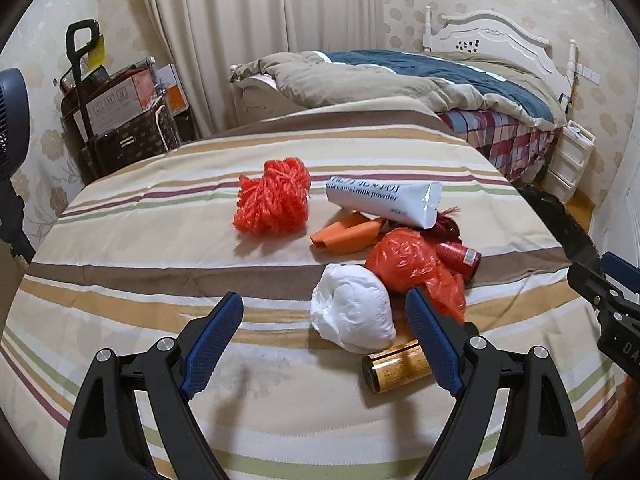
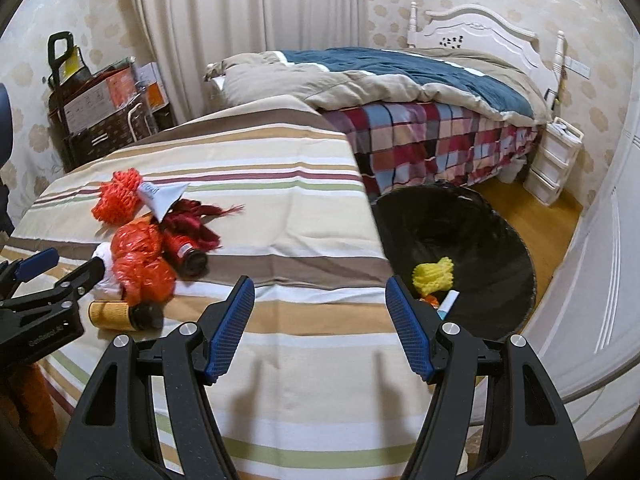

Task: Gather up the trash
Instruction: 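Return both grippers to the remaining trash on the bedspread, then grasp the white tissue with the left gripper while the right grasps the red bag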

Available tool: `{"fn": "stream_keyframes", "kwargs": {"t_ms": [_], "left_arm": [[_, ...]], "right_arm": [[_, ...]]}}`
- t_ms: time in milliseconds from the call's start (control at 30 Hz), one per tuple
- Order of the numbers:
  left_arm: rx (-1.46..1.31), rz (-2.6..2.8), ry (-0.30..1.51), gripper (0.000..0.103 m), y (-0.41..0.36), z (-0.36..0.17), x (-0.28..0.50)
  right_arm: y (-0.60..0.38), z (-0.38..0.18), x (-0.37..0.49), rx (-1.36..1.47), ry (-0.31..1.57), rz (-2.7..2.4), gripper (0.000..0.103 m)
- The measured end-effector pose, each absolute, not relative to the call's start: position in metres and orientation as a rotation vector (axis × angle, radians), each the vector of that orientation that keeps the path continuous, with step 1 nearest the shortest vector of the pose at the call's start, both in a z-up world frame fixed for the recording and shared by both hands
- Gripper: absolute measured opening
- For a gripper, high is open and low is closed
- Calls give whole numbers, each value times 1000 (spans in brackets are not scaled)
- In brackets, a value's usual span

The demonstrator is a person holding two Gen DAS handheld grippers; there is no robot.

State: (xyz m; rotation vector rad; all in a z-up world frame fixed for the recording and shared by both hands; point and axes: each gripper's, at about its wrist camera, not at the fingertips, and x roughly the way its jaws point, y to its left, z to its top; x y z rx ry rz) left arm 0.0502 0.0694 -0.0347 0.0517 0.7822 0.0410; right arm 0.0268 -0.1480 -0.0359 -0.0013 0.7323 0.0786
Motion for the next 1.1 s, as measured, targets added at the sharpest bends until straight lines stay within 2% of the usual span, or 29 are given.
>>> {"fn": "stream_keyframes", "kwargs": {"t_ms": [100, 167, 300, 367, 467, 1100], "left_arm": [[42, 28, 807, 82, 71, -41, 56], [26, 6, 833, 69, 73, -45, 61], [2, -36, 859, 57, 75, -52, 65], [-9, -72, 862, 44, 75, -52, 64], [4, -81, 845, 39, 74, -50, 59], [-54, 124, 791, 37, 163, -37, 28]], "right_arm": [[-141, -36, 28, -11, 736, 90, 66], [-138, -36, 28, -14, 737, 96, 66], [-131, -35, 30, -23, 739, 110, 66], [-127, -34, 31, -29, 739, 120, 66], [-120, -33, 32, -37, 739, 136, 66], [-38, -21, 38, -138, 723, 313, 66]]}}
